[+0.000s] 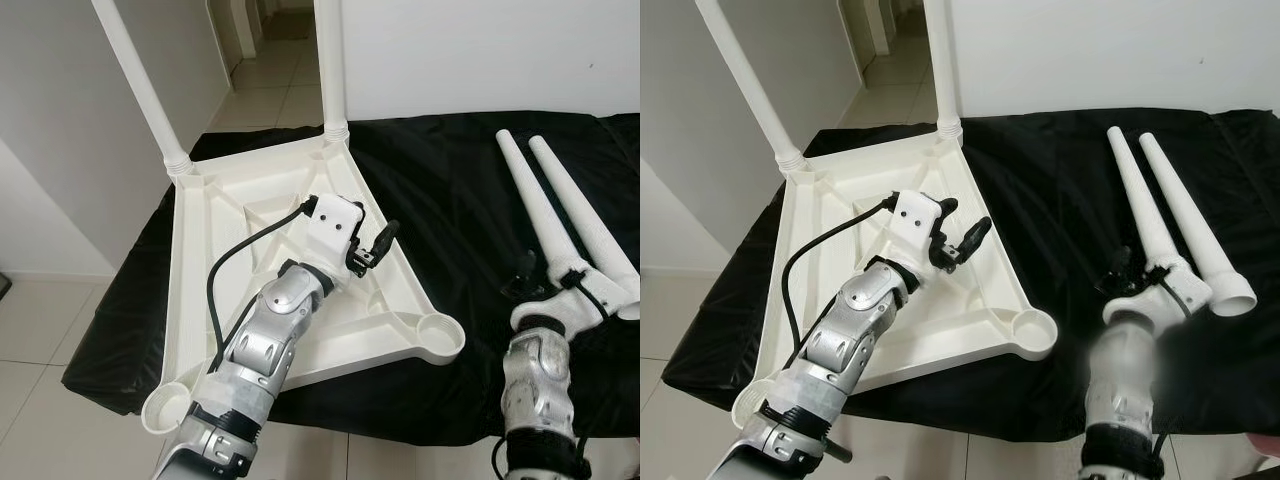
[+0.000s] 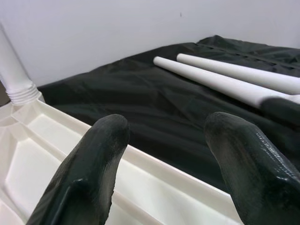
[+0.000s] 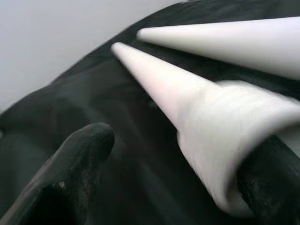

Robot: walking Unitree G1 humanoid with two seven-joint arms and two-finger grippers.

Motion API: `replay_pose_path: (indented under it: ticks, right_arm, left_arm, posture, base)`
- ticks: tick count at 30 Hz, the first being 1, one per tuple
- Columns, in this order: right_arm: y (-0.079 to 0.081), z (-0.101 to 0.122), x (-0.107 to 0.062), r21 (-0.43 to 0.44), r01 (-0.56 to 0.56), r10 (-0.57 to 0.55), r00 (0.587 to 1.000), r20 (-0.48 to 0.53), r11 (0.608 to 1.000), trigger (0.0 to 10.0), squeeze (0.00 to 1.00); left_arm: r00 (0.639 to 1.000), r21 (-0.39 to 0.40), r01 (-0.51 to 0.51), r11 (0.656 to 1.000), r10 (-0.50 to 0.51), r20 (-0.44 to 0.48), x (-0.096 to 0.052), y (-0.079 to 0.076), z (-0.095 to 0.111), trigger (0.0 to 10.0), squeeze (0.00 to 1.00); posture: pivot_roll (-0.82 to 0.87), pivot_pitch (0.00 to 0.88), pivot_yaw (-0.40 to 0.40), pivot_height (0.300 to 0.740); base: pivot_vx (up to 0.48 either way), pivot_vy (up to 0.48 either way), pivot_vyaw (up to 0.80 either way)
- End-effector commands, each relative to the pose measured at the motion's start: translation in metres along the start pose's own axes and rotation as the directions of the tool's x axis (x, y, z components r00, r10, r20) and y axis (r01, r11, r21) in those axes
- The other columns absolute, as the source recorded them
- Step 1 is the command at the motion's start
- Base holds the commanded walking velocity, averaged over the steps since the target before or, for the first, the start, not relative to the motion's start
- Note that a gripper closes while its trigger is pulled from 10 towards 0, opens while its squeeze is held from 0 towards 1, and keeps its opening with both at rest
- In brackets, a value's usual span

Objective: Building children table

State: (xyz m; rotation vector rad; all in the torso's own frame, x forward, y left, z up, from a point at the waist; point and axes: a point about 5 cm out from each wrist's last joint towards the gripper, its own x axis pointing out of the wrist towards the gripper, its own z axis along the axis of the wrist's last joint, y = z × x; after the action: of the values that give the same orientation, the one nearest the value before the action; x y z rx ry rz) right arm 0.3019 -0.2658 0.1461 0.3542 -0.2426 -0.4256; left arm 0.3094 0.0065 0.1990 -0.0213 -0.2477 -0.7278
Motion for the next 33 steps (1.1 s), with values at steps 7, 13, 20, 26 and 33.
replay_pose_path:
  ticks: [7,13,20,26,33]
  right_arm:
    - [-0.001,-0.008,0.017,-0.018,-0.043,0.04,0.99,-0.134,0.999,10.0,0.0]
    - [0.001,-0.011,0.022,-0.081,-0.155,0.136,0.97,-0.2,0.985,0.0,0.0]
    - [0.004,-0.016,0.015,-0.078,-0.189,0.168,0.962,-0.215,0.979,0.0,0.0]
    - [0.013,-0.012,0.014,-0.098,-0.234,0.215,0.96,-0.178,0.967,0.0,0.0]
    - [0.032,-0.006,0.014,-0.141,-0.293,0.281,0.954,-0.1,0.946,0.0,0.0]
  left_arm:
    - [1.0,0.002,0.014,1.0,-0.014,-0.016,-0.001,-0.003,-0.001,10.0,0.0]
    - [1.0,-0.005,0.007,1.0,-0.007,-0.015,0.002,-0.004,0.0,10.0,0.0]
    - [1.0,-0.026,-0.014,1.0,0.014,-0.015,0.002,-0.002,-0.001,10.0,0.0]
    - [0.999,-0.046,-0.049,0.998,0.048,-0.022,0.003,0.004,-0.001,10.0,0.0]
    - [0.996,-0.079,-0.081,0.994,0.079,-0.033,0.007,0.019,0.004,10.0,0.0]
  posture:
    - [-0.13,0.089,0.17,0.74]
    - [-0.13,0.102,0.155,0.74]
    - [-0.14,0.08,0.134,0.74]
    - [-0.14,0.079,0.135,0.74]
    - [-0.14,0.061,0.135,0.74]
  base:
    - [0.0,0.0,0.0]
    - [0.0,0.0,0.0]
    - [0.0,0.0,0.0]
    - [0.0,0.0,0.0]
    - [0.0,0.0,0.0]
